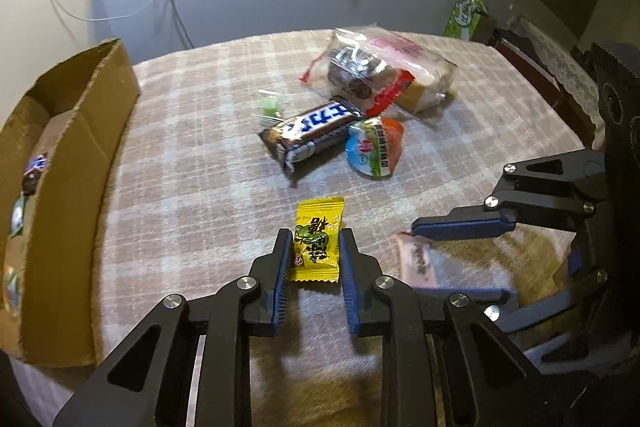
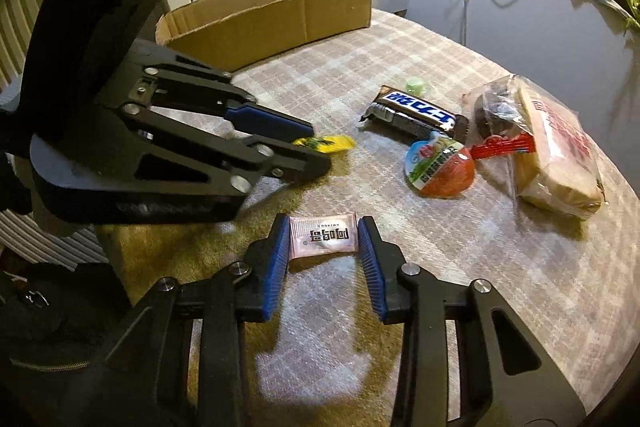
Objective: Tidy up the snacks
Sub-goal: 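Grasp the pink wrapped candy with the right gripper while the left grasps the yellow candy, then carry both candies over the box and open both grippers to release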
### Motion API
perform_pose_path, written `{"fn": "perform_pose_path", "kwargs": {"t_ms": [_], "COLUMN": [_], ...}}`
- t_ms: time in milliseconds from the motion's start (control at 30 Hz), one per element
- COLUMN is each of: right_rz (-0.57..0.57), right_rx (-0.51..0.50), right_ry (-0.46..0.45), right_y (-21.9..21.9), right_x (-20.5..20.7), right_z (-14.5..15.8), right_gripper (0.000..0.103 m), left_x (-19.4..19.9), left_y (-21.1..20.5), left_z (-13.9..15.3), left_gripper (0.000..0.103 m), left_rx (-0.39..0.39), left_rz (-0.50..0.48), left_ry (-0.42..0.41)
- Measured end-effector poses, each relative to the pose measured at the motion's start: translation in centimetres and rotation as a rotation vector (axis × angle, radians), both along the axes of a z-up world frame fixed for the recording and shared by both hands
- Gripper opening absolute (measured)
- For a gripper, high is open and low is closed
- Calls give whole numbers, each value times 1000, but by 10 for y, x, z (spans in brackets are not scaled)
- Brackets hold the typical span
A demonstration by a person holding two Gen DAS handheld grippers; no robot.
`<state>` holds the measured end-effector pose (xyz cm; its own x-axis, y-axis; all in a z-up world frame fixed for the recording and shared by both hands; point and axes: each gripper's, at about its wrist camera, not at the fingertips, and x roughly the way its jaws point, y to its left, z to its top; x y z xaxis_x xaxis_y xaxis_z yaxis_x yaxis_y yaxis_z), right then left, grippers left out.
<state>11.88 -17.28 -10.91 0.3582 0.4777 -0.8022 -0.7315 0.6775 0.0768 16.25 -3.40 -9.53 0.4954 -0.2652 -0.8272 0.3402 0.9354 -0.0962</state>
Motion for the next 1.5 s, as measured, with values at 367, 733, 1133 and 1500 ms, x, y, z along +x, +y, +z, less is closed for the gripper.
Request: {"fn": "perform_pose_path", "kwargs": {"t_ms": [367, 733, 1133, 1500], "right_rz": [-23, -8, 51, 101], "right_rx": [32, 78, 96, 92], "right_ry": [-44, -123, -174, -145], "right_y": [-3, 25, 84, 153], "right_x": [-1, 21, 60, 107], "right_z": [29, 73, 104, 101], "right_gripper": [36, 36, 36, 36], "left_x": [-17, -26, -24, -17], "left_y": [36, 87, 146, 180], "left_z": [30, 57, 69, 64], "left_gripper": [21, 21, 21, 21], "left_rx": [-67, -85, -81, -59], "left_rz": [96, 207, 318, 385], "left_ry": [-78, -160, -203, -188]}}
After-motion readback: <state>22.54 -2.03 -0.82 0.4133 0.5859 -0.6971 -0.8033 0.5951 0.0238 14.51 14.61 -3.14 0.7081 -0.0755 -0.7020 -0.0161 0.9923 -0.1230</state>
